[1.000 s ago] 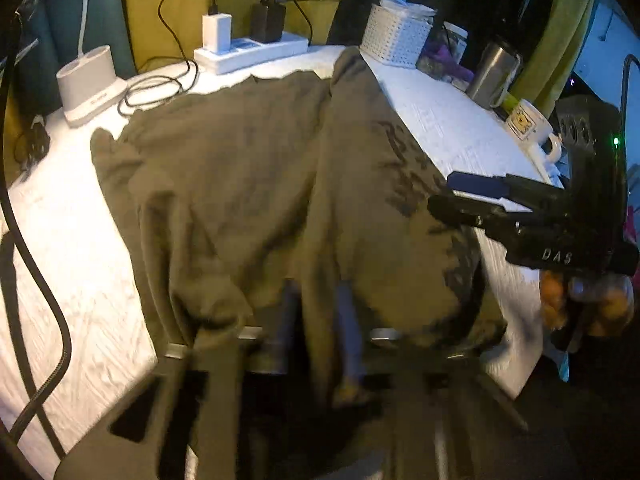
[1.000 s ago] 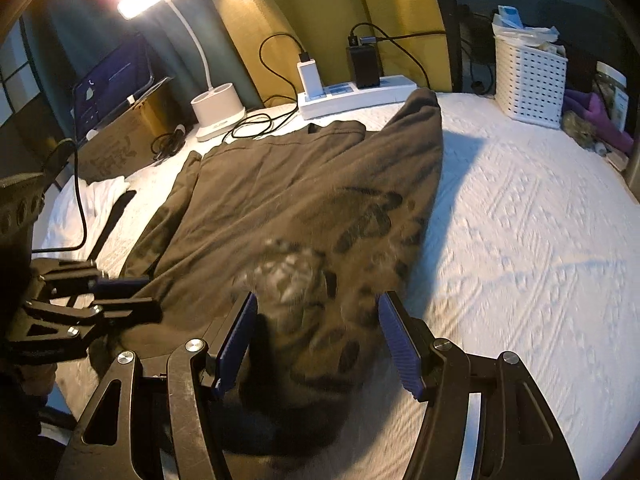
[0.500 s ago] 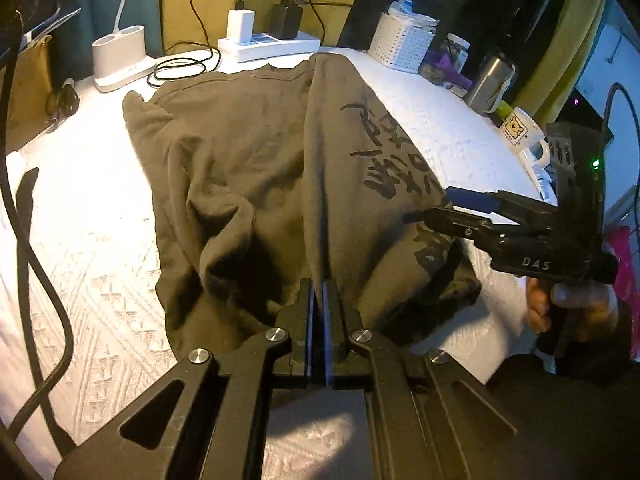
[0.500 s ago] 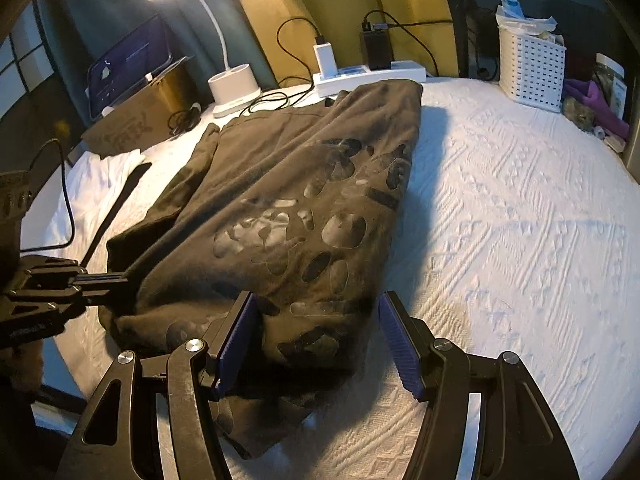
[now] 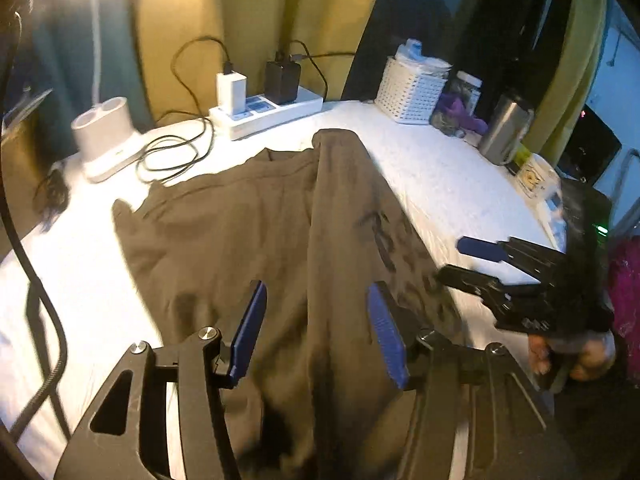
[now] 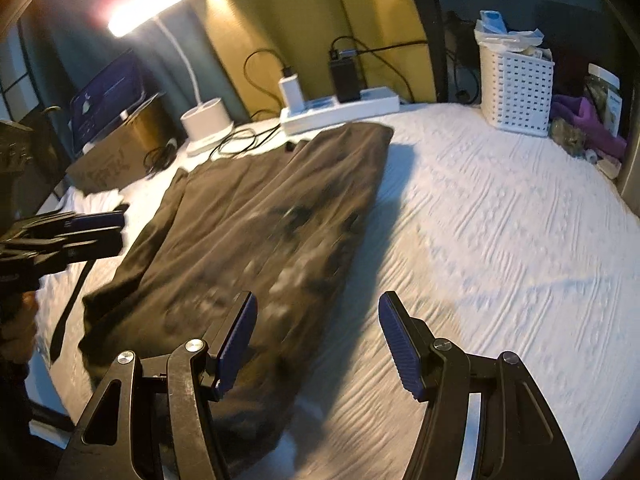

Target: Fold small clothes

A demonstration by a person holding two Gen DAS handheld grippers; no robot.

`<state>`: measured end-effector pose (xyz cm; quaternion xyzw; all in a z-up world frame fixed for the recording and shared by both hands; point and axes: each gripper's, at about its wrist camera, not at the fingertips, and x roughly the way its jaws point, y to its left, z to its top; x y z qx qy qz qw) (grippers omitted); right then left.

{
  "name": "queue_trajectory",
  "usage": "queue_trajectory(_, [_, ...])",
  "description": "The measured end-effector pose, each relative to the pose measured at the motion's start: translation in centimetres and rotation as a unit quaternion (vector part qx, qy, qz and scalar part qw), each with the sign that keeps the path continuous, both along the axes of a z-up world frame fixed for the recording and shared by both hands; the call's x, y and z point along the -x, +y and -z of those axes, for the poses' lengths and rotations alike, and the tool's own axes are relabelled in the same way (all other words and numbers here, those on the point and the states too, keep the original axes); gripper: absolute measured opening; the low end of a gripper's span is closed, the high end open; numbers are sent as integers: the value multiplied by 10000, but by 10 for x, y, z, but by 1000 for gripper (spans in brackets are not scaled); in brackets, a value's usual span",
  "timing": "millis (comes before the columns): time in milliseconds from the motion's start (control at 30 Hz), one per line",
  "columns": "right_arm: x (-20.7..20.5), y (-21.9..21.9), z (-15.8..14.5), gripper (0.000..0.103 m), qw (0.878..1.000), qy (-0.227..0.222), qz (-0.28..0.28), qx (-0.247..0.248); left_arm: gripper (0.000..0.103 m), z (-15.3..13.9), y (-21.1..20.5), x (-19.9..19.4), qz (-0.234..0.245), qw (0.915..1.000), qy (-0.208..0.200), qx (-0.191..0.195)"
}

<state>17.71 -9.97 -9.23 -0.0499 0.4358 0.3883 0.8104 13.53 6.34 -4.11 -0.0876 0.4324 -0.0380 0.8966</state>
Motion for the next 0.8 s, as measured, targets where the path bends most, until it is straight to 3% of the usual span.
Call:
queue_trajectory(333, [-54, 2, 8, 65, 9998, 68, 154, -81, 53, 31, -22, -96, 269, 9988, 358, -204])
queue_trajectory(700, [-88, 4, 24, 65, 9992, 231, 332, -42, 52, 50, -30, -129, 434, 9977, 514, -31])
queue_trajectory(733, [-89, 4, 25, 65, 9991, 248, 343, -40, 45, 48, -32, -129, 425, 9982, 428, -70])
queue_trajectory(767, [-90, 4, 26, 65, 9990, 262, 352, -36, 28, 47, -33, -128, 409, 9985, 363, -80])
queue_trajectory(800, [-90, 5, 28, 65, 9990, 272, 359, -31, 21, 46, -34, -127, 416, 9986, 333, -53])
